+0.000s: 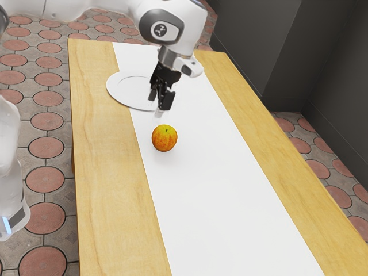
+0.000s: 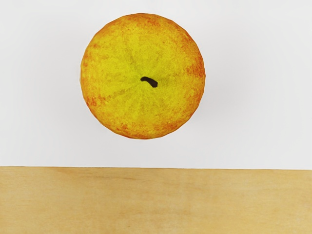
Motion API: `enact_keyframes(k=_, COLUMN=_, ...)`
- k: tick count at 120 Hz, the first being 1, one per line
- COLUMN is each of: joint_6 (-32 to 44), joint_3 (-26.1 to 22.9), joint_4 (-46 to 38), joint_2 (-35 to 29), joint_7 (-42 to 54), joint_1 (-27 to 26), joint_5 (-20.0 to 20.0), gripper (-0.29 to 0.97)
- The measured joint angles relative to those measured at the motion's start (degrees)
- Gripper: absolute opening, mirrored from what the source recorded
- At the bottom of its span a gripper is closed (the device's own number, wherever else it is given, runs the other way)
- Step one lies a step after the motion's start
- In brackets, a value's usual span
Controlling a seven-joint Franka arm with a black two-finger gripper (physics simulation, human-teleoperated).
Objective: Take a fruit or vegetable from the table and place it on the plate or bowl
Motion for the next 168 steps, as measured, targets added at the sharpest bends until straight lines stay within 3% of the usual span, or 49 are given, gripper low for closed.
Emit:
enact_keyframes(k=24, joint_6=9.3, joint_3=-2.0, joint_4=-2.1, joint_2=1.0, joint_7=-0.8, joint_1=0.1, joint_5=-1.5, gripper=0.68)
enact_keyframes(k=51, joint_6=13.7, joint_3=-3.9, joint_4=-4.9, joint_2=1.6, joint_7=-1.4, joint_1=0.2, joint_5=-3.8, gripper=0.68)
enact_keyframes(k=101, joint_6=15.7, joint_3=-4.0, joint_4=-5.1, joint_2=2.0, joint_7=-1.5, joint_1=4.0, joint_5=-3.8, gripper=0.68)
enact_keyframes(k=168, joint_6=15.9, joint_3=-4.0, joint_4=-7.3, joint_2=5.1, joint_7=0.0, joint_1=5.0, joint_5=-3.8, gripper=0.68)
